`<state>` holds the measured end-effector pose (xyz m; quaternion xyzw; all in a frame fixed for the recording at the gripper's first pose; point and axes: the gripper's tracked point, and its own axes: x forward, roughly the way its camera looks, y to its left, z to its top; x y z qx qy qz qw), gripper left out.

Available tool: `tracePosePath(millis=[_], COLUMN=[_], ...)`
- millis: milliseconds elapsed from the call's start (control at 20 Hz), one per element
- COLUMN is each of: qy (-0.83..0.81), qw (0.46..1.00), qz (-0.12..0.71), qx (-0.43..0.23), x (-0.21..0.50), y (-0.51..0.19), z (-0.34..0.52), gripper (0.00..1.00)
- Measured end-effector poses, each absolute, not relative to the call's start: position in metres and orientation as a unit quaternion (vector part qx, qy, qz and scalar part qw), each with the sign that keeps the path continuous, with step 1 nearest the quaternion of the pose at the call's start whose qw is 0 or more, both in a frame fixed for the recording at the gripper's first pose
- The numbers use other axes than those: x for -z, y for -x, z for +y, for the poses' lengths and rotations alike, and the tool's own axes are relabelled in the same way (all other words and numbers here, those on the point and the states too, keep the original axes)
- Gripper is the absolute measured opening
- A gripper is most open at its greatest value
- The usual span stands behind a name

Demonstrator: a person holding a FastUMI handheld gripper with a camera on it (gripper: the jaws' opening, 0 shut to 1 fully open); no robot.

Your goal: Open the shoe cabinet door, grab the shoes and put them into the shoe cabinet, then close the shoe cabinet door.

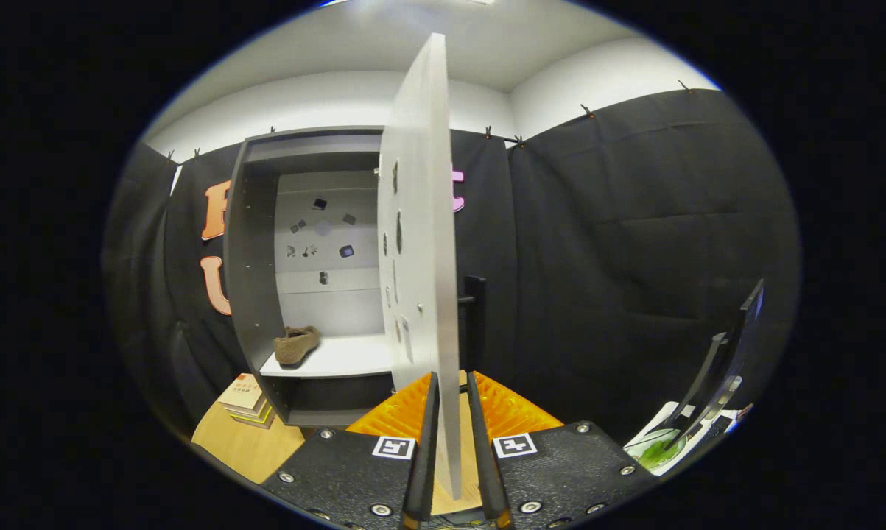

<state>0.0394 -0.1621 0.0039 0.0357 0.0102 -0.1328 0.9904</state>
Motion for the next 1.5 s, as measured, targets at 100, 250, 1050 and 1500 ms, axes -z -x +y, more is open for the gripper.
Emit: tracePosePath(millis=[100,250,1050,1500], qy=[-0.036,-0.038,-0.104,-0.122], qw=[0.992,0.995,0.976,0.953], qz=[0.011,0.013,0.181,0.266], qx=[0.118,0.095,-0.063,-0.077], x=[-0.009,-0.007,0.18,0.278], y=[-0.037,-0.037,-0.078,-0.108], z=[-0.147,-0.12,0.051,0.069], gripper=[0.25,0.25,0.25,0.29])
